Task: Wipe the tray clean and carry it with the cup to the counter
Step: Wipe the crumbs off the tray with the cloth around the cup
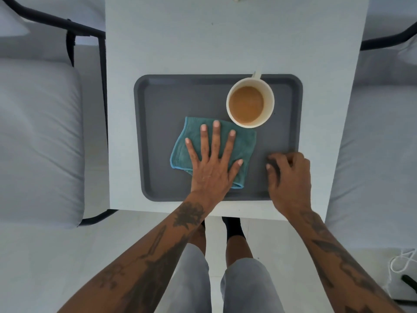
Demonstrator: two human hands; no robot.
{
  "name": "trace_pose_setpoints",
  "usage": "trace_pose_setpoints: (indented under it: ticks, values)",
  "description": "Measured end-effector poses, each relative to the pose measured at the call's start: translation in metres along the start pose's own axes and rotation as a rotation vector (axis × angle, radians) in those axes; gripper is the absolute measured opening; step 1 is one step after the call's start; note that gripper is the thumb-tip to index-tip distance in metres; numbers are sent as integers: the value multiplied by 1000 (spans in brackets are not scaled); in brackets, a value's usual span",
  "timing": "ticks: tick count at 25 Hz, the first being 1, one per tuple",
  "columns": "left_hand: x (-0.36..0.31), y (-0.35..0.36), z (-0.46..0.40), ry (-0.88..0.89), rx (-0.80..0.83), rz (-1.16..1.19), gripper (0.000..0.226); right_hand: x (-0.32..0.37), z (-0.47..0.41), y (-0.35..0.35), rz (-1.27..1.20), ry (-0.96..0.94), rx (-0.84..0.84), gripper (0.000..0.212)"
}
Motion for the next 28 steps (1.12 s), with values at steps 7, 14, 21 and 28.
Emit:
trace_pose_setpoints:
  ticks: [7,14,21,28]
  values:
    - [33,-4,10,44,-46,-3,56,-7,-20,6,94,0,66,15]
    - [100,-19,-13,-186,-66,46,57,-9,-29,7,59,-176,118,11]
    - [44,-24,-54,94,-35,34,55,-5,-33,10,57,-212,190,8]
    - [115,-8,59,-193,-2,62,56,-3,-34,10,94,-125,258,13]
Point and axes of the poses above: each hand's wrist, its own z-axis away from the middle knuckle, its own y-axis out of the palm, x = y × z, the point moved 9 cm from there along -z, towards the middle knuckle, and after that the axes turned 4 degrees about -y, right-handed, at the moved point
